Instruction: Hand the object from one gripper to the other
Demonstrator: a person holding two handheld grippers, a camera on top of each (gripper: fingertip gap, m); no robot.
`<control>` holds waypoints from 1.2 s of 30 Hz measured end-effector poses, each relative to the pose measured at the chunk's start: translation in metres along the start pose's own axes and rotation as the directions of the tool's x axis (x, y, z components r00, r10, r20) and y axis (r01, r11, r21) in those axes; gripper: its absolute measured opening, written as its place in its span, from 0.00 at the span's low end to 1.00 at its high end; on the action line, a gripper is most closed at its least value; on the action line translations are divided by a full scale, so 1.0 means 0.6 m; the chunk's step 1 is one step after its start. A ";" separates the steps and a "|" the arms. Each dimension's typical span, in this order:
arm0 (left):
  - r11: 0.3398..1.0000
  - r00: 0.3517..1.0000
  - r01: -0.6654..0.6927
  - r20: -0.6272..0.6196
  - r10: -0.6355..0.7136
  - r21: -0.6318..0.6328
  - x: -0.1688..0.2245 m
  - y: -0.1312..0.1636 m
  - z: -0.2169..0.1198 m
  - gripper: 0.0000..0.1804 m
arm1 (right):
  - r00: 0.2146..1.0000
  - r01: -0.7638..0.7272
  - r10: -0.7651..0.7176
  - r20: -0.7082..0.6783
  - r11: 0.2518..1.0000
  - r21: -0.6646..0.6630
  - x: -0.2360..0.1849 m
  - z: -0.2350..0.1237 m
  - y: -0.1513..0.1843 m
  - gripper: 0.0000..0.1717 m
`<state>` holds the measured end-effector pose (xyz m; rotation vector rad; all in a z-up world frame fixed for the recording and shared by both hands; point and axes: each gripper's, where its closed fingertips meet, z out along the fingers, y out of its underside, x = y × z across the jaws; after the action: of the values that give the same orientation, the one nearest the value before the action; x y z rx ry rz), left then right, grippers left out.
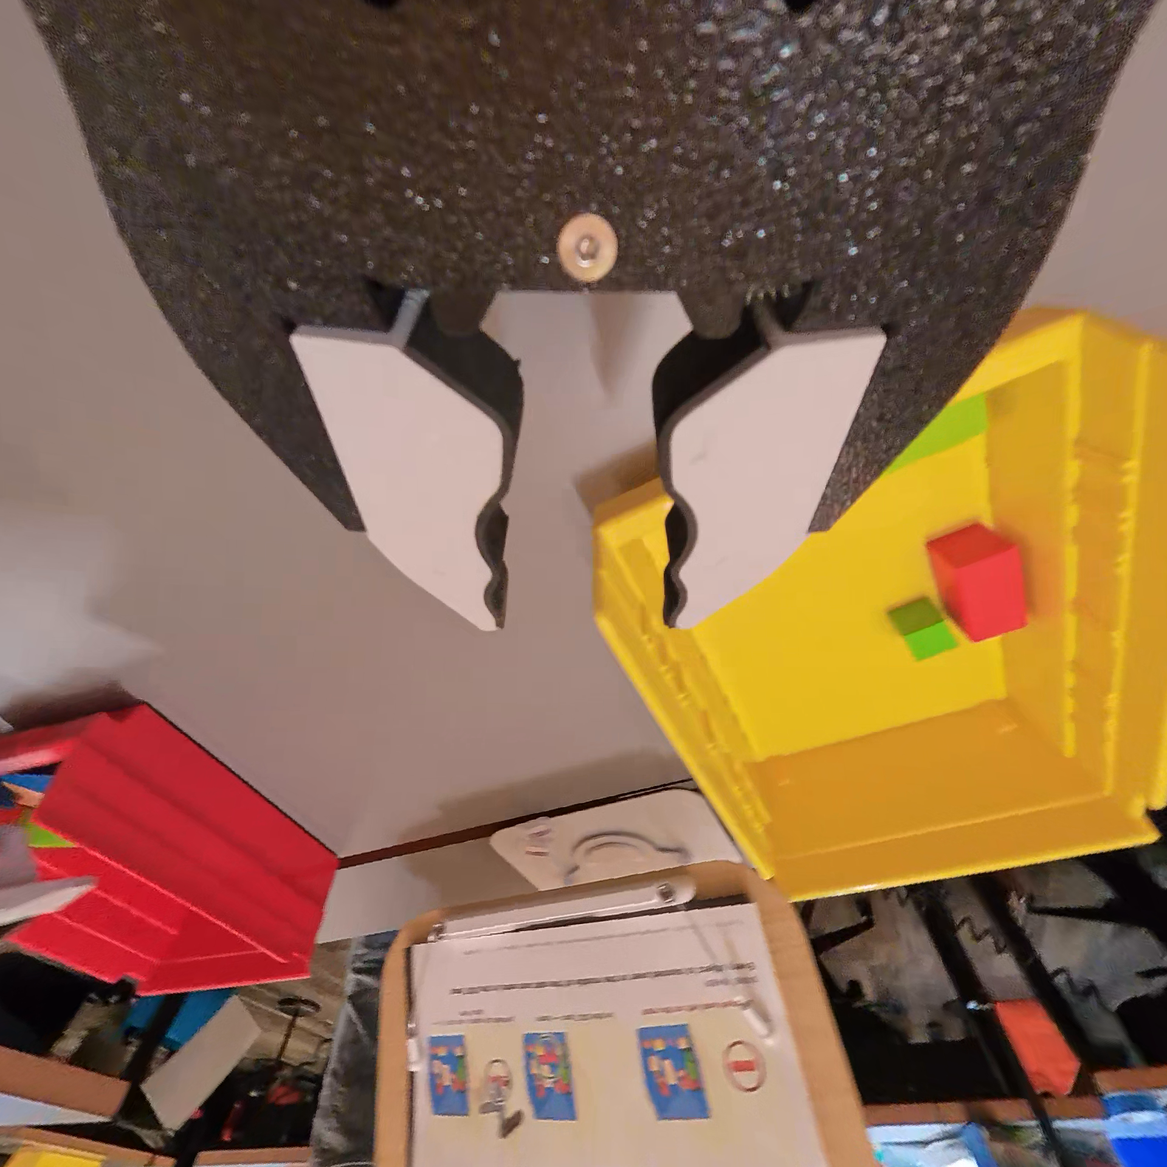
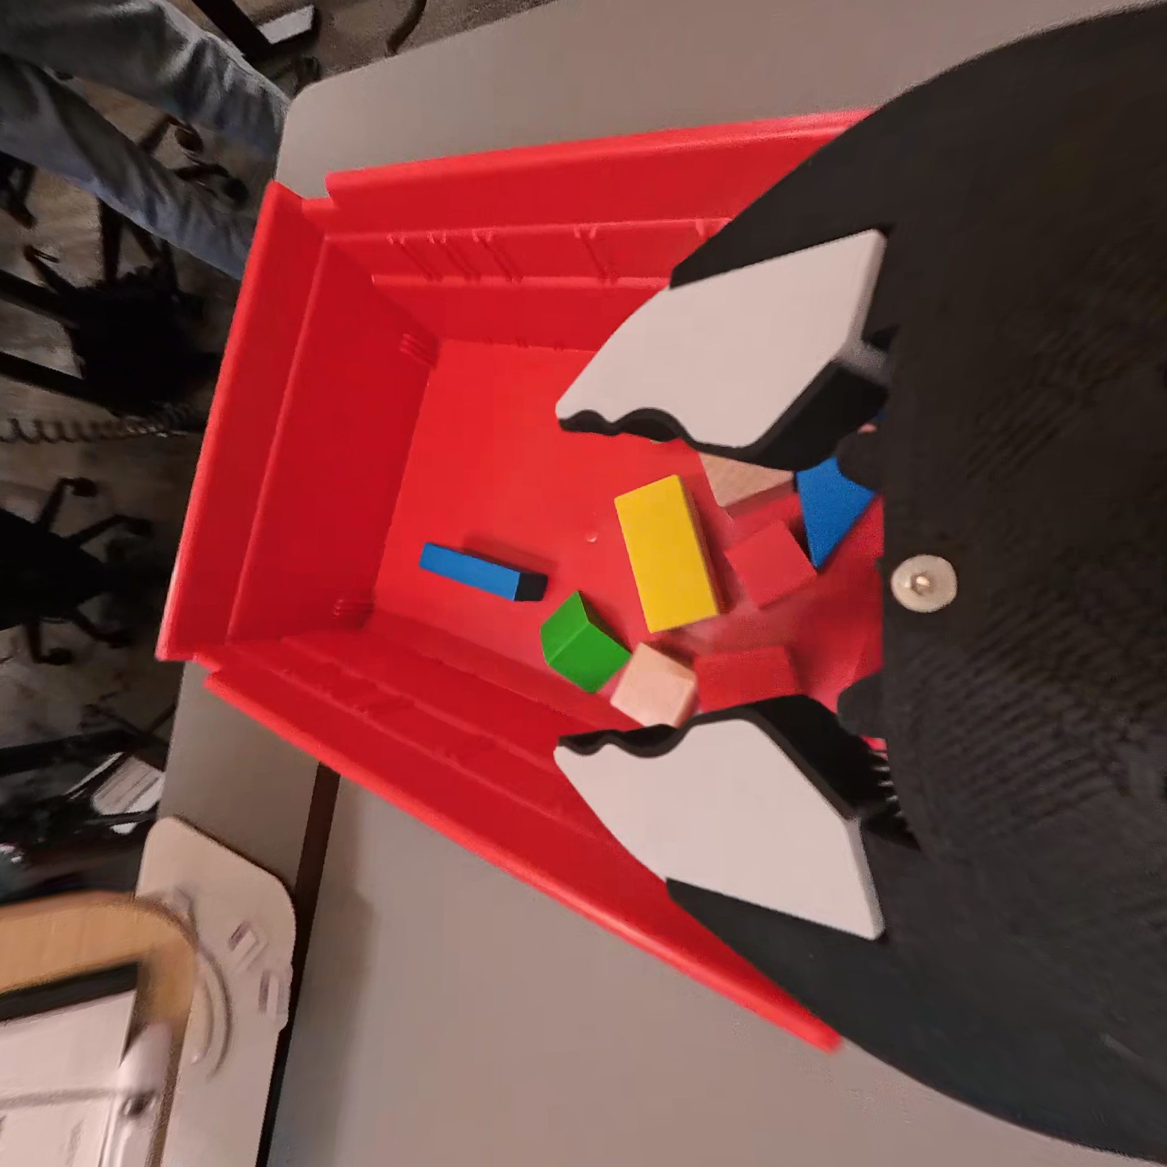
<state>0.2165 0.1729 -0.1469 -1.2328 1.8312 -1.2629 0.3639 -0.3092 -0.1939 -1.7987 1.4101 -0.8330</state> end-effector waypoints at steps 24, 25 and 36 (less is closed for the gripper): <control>0.118 0.508 -0.826 -0.638 0.578 -0.551 -0.323 0.117 0.220 0.30 | 0.944 -0.085 0.004 0.330 0.969 0.232 -0.150 -0.096 -0.013 0.64; 0.101 0.509 -0.824 -0.651 0.563 -0.557 -0.329 0.123 0.226 0.30 | 0.945 -0.091 0.010 0.326 0.968 0.235 -0.145 -0.097 -0.014 0.64; 0.052 0.559 -0.795 -0.696 0.450 -0.605 -0.367 0.150 0.242 0.16 | 0.938 -0.113 0.037 0.344 0.973 0.202 -0.144 -0.081 0.001 0.64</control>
<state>0.3947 0.3307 -0.2921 -0.3125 2.9943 0.2513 0.3063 -0.2316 -0.1732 -1.6160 1.1105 -0.5795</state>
